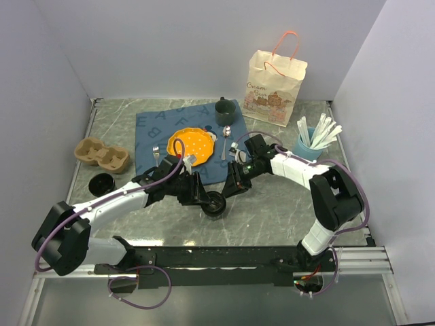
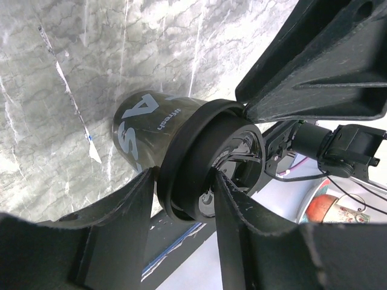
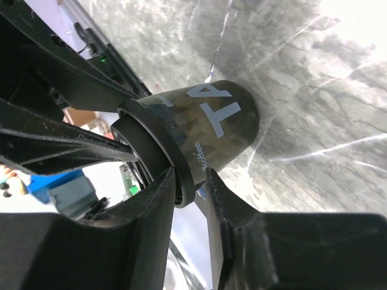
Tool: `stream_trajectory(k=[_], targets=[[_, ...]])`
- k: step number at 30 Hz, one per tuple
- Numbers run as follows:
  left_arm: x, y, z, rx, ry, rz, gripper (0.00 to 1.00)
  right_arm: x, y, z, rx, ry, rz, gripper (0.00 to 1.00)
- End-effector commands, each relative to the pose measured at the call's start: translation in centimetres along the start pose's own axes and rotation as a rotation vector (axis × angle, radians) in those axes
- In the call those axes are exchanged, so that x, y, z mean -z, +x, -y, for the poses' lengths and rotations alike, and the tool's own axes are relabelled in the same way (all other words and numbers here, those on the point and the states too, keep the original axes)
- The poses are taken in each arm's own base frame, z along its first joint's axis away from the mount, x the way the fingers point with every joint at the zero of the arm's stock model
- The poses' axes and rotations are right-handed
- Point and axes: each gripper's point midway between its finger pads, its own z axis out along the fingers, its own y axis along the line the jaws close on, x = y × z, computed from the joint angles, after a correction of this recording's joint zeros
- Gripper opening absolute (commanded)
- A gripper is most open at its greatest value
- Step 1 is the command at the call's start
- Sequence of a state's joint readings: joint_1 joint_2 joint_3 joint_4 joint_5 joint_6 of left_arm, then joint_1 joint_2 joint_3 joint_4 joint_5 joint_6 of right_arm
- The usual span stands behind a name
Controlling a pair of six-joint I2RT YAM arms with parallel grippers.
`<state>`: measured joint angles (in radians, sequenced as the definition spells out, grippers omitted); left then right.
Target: Pack the takeout coffee
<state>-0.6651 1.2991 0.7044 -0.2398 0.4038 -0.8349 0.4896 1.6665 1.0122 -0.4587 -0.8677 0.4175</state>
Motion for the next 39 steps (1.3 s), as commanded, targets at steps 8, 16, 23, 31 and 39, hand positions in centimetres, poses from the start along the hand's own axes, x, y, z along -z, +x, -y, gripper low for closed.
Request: stream_trajectory(k=[8, 16, 23, 31, 39], targets=[[-0.7, 4.2, -8.4, 0.050, -0.304, -0.104, 0.46, 1.9, 0.4, -1.9, 0.059, -0.015, 0.039, 0.39], [-0.6, 4.2, -8.4, 0.041, -0.305, -0.108, 0.46, 2.1, 1.9, -1.9, 0.059, -0.039, 0.024, 0.37], [-0.6, 4.3, -8.5, 0.036, -0.306, -0.112, 0.46, 1.5, 3.5, -1.5, 0.044, -0.055, 0.000, 0.37], [-0.7, 4.4, -8.5, 0.038, -0.302, -0.118, 0.46, -0.5, 4.2, -1.2, 0.025, -0.062, -0.024, 0.35], [-0.8, 4.7, -8.7, 0.048, -0.306, -0.123, 0.46, -1.1, 5.2, 3.7, -0.059, 0.116, 0.015, 0.28]])
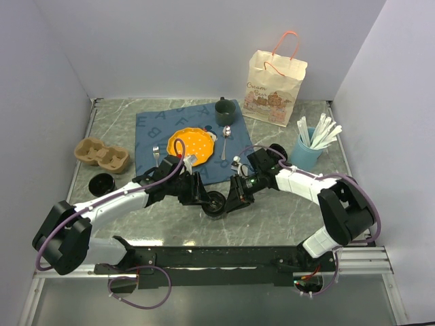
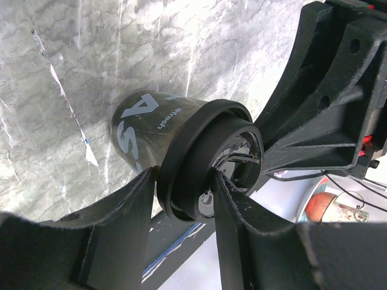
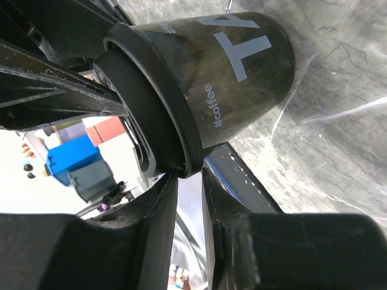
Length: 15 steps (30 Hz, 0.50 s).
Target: Pack the takeout coffee
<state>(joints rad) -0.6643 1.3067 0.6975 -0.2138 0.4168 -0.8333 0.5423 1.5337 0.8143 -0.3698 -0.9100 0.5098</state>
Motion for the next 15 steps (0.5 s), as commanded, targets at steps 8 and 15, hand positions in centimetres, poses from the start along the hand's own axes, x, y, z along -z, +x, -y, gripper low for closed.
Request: stream_trajectory(k=[8, 15], targets=[[-0.6, 4.3, -8.6, 0.057, -0.316, -0.113, 0.46, 0.0, -0.2, 4.7, -0.029, 0.205, 0.081, 0.30], [-0.9, 4.0, -8.3, 0.054, -0.299, -0.108, 0.46, 3.6, -3.3, -3.3, 0.117, 0.106, 0.155, 0.43]])
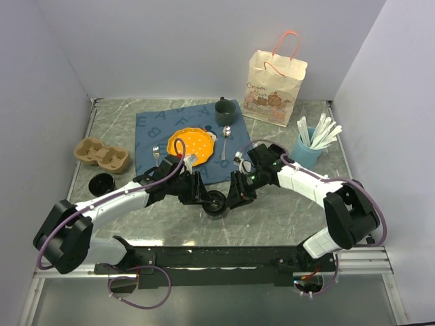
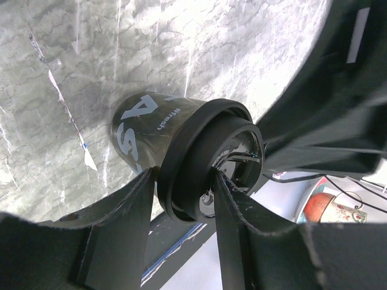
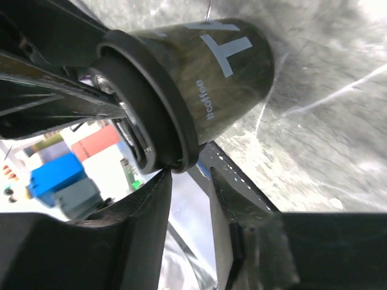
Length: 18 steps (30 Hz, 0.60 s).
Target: Pack the takeout coffee
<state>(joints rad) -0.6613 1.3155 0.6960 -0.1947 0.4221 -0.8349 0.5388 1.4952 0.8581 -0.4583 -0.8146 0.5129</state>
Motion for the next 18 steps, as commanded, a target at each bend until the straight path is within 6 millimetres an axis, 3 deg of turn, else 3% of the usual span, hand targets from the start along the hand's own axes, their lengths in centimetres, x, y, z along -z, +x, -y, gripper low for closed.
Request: stream_trajectory(k=[1, 10, 18], targets=[[-0.6, 4.3, -8.5, 0.059, -0.310, -0.115, 0.46, 2.9, -2.7, -3.4, 0.139, 0.017, 0.107, 0.45], [-0.6, 3.9, -7.5, 0.058, -0.277, -0.105, 0.46, 2.0, -4.2, -3.9, 0.174, -0.015, 0.090, 0.60], [-0.6, 3.9, -7.7, 0.053, -0.285, -0.110, 0.45, 0.4, -4.9, -2.5, 0.190, -0.004, 0.046, 0.65]])
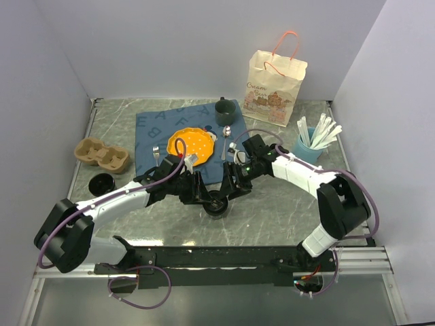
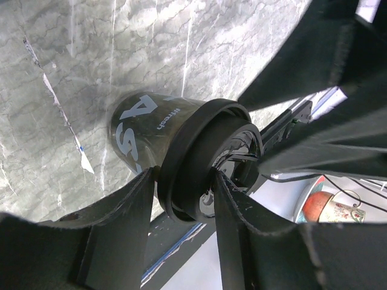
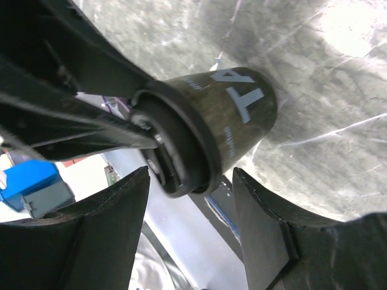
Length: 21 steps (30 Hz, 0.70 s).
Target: Pack the takeout coffee
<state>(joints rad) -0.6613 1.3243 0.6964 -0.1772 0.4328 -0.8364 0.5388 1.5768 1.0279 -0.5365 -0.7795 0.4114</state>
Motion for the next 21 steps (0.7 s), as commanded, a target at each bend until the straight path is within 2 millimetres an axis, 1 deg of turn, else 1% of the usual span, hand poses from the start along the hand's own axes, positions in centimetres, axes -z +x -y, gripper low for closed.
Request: stream_trajectory(k=[1, 6, 10, 15, 18, 21], targets=[[-0.4, 4.0, -7.9, 0.057, -0.299, -0.109, 0.45, -0.1, -1.8, -1.0, 0.085, -0.039, 0.024, 0.66], [-0.5, 3.9, -7.8, 0.054, -0.298, -0.113, 0.45, -1.2, -1.3, -0.8, 0.085, -0.066, -0.016, 0.66], [-0.5, 3.9, -7.7, 0.056, -0.292, -0.115, 0.45, -2.0, -0.7, 0.3, 0.075, -0.046, -0.055, 0.66], [-0.5, 3.6, -7.3, 0.060, -0.283, -0.108, 0.46, -2.5, -0.2, 0.9, 0.081, -0.042, -0.076, 0.65], [-0.4, 3.4, -7.0, 0.060, -0.276, -0.102, 0.45, -2.8, 0.1, 1.4, 0.072, -0.034, -0.085, 0.63], [-0.1, 3.0, -6.3, 0.055, -0.264, -0.096, 0.46, -2.9, 0.4, 1.9, 0.068, -0.022, -0.093, 0.58]])
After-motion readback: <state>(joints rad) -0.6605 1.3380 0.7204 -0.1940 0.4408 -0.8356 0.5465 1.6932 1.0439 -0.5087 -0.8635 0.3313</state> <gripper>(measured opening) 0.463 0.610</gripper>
